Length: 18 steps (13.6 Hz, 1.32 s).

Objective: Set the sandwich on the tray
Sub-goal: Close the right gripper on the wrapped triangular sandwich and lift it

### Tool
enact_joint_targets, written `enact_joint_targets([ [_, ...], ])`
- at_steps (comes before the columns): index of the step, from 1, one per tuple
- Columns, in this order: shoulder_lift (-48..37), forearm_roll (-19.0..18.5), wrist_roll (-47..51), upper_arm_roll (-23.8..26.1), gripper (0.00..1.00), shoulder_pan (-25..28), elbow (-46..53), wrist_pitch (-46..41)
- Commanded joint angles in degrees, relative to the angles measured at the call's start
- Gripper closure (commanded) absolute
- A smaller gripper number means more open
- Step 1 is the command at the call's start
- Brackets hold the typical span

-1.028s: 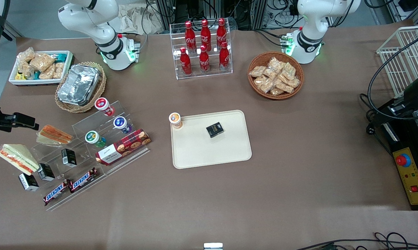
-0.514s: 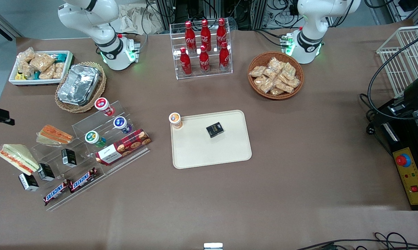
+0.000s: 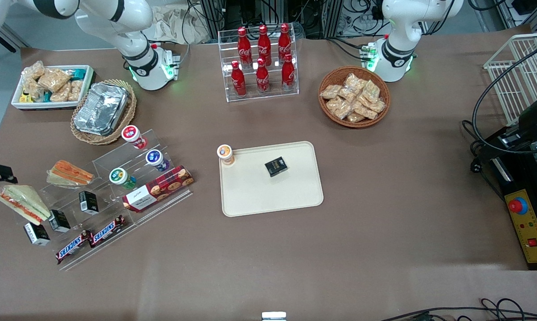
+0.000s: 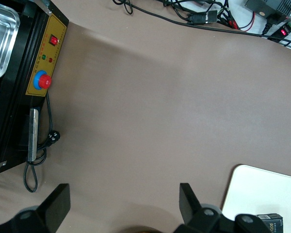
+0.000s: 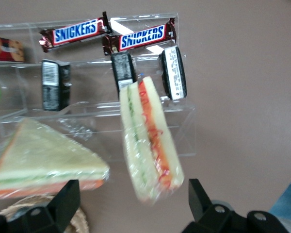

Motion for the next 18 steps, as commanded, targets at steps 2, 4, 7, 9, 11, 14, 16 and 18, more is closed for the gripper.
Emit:
enact_joint_targets([
  [2,4.5,4.6,-5.1,0.2,0.01,-2.0,1.4,2.2],
  [4,5.8,4.8,-7.7,0.3,0.01,-1.9,1.4,4.4],
  [7,7.8,5.9,-8.8,0.7,0.01,-3.1,1.3,5.8],
  [9,8.7,6.3,-8.8,0.7,0.05,-3.2,1.3,5.9],
  [11,8.8,6.7,-8.7,0.7,0.43,-2.9,1.1,5.8],
  [14,8.3,6.5,-8.4,0.6,1.0,-2.0,1.1,5.2],
  [16,6.4,6.1,-8.8,0.6,1.0,-0.6,1.3,4.5],
  [18,2.1,5.5,-8.4,0.5,1.0,2.6,1.6,-0.1],
])
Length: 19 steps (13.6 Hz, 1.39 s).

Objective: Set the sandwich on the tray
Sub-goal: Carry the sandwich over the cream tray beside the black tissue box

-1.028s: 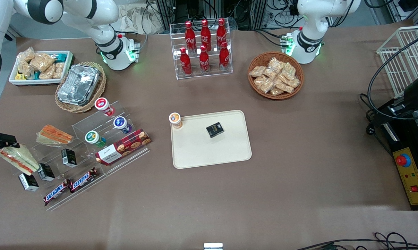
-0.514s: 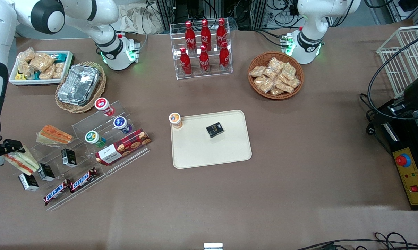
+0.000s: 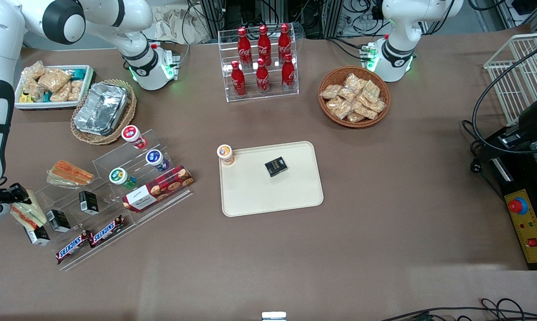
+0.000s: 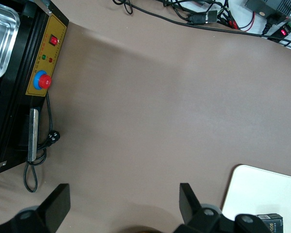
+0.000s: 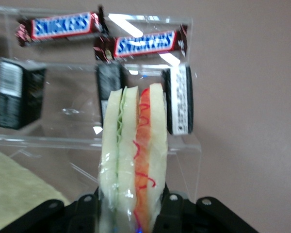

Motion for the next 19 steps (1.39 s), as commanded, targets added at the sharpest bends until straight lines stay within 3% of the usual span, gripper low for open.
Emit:
enact_joint_targets([
  [1,-7.4,-1.1,-0.2,-0.3,1.0,5.4,0.3,-6.1],
  [3,-11.7,-3.8,-0.1,-0.3,1.0,10.5,0.6,-8.4],
  [6,-15.3,-3.5,-0.1,-0.1,1.0,16.5,0.6,-12.3],
  [11,-16.8,-1.2,0.1,-0.1,1.0,33.4,0.6,-13.6],
  [12,-15.7,1.4,0.2,-0.1,1.0,36.7,0.6,-10.9],
  [14,-12.3,2.4,0.0,-0.2,1.0,43.3,0.5,-2.8],
  [19,-2.7,3.2,0.1,3.6,1.0,49.0,0.5,9.6],
])
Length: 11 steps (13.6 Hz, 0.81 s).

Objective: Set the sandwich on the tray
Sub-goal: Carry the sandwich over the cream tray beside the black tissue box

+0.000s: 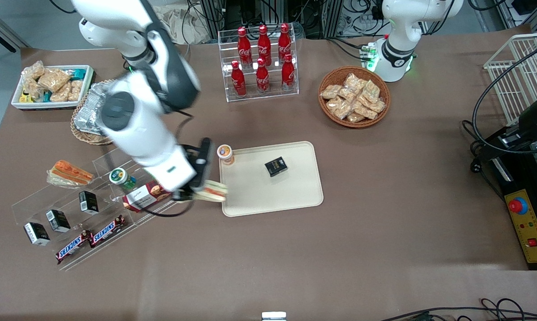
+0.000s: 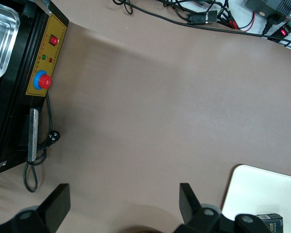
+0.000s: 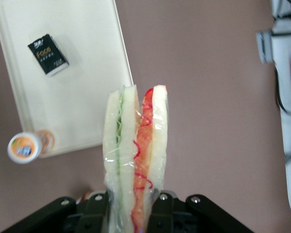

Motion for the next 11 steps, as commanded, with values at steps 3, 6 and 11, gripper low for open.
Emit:
enact_joint_targets([
  [3,8.1,1.8,-2.0,4.6,1.0,1.5,0.6,13.0],
  [6,13.6,2.0,-0.9,9.1,1.0,2.2,0.7,19.2],
  [11,18.0,1.9,-1.2,9.9,1.0,2.3,0.7,22.8],
])
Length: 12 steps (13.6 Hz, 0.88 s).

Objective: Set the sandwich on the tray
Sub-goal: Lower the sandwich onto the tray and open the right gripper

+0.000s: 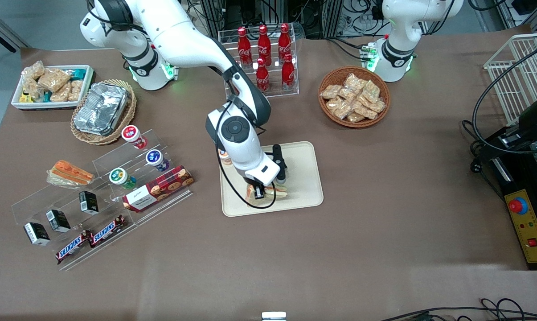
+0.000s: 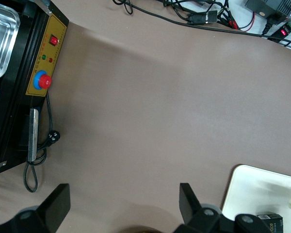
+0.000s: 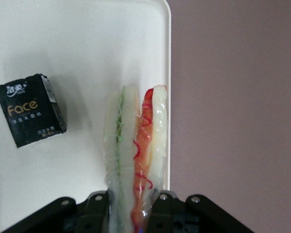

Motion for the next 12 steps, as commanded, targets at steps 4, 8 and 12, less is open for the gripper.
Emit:
enact_joint_targets([
  [4,4.4,2.5,-0.8,-0.3,1.0,-0.3,0.8,6.1],
  [8,5.1,5.4,-0.9,-0.3,1.0,0.4,0.6,6.3],
  [12,5.4,5.4,-1.0,-0.3,0.0,0.6,0.3,6.1],
])
